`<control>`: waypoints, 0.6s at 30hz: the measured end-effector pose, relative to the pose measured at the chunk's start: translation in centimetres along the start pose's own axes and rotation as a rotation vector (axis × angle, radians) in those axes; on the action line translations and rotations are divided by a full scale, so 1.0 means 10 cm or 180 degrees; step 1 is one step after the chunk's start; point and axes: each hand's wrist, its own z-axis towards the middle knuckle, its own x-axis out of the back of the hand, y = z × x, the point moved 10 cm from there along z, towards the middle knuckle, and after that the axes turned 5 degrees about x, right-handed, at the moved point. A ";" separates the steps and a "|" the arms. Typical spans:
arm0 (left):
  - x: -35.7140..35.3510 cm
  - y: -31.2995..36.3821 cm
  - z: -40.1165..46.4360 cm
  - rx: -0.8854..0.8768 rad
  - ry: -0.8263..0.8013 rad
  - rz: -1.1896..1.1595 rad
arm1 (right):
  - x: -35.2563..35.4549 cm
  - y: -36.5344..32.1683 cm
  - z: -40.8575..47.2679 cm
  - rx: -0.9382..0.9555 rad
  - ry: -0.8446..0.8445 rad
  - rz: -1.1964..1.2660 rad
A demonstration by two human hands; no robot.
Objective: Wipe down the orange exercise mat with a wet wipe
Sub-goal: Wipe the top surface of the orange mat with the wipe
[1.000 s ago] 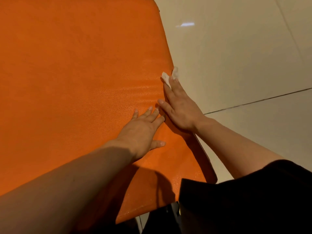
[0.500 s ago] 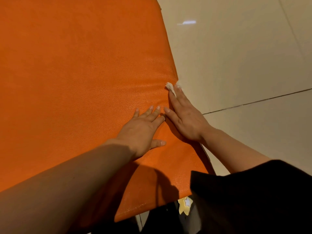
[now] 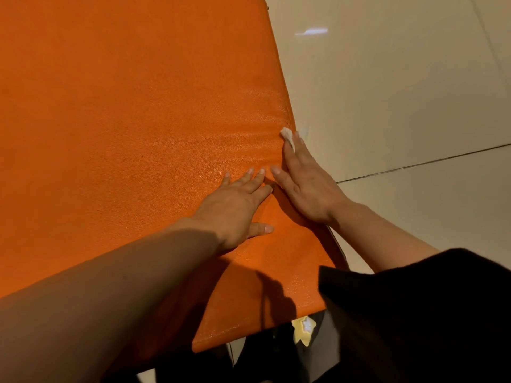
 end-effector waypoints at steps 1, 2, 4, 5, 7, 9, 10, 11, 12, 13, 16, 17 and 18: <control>0.00 0.00 0.00 -0.0010 -0.0012 -0.0018 | -0.04 -0.04 -0.12 0.0084 -0.0048 -0.0052; 0.00 0.00 -0.01 -0.0012 -0.0022 -0.0034 | -0.07 -0.08 -0.28 0.0167 -0.0108 -0.0078; 0.00 -0.02 -0.01 -0.0022 -0.0022 -0.0029 | -0.14 -0.13 -0.55 0.0229 -0.0250 -0.0034; 0.00 -0.02 0.00 -0.0032 -0.0018 -0.0017 | -0.16 -0.12 -0.63 0.0207 -0.0304 -0.0011; 0.00 -0.02 0.01 -0.0030 -0.0006 -0.0016 | -0.17 -0.10 -0.64 0.0126 -0.0360 -0.0001; -0.01 -0.02 0.01 -0.0017 -0.0011 -0.0015 | -0.15 -0.08 -0.46 0.0106 -0.0294 0.0000; -0.01 -0.02 0.02 -0.0014 -0.0023 -0.0004 | -0.11 -0.08 -0.33 0.0116 -0.0202 0.0023; -0.02 -0.02 0.02 -0.0011 -0.0034 0.0014 | -0.06 -0.07 -0.18 0.0120 -0.0101 0.0056; -0.01 -0.03 0.02 -0.0007 -0.0043 0.0031 | -0.01 -0.06 -0.04 0.0110 -0.0030 0.0083; -0.01 -0.04 0.02 -0.0001 -0.0048 0.0042 | 0.03 -0.04 0.06 0.0104 0.0004 0.0088; 0.00 -0.02 0.01 -0.0025 -0.0068 0.0054 | 0.05 -0.03 -0.02 0.0230 -0.0022 0.0019; 0.00 -0.02 0.01 -0.0033 -0.0071 0.0043 | 0.01 -0.04 -0.17 0.0258 -0.0071 0.0034; 0.01 -0.02 0.01 -0.0041 -0.0073 0.0036 | -0.01 -0.06 -0.35 0.0242 -0.0123 0.0065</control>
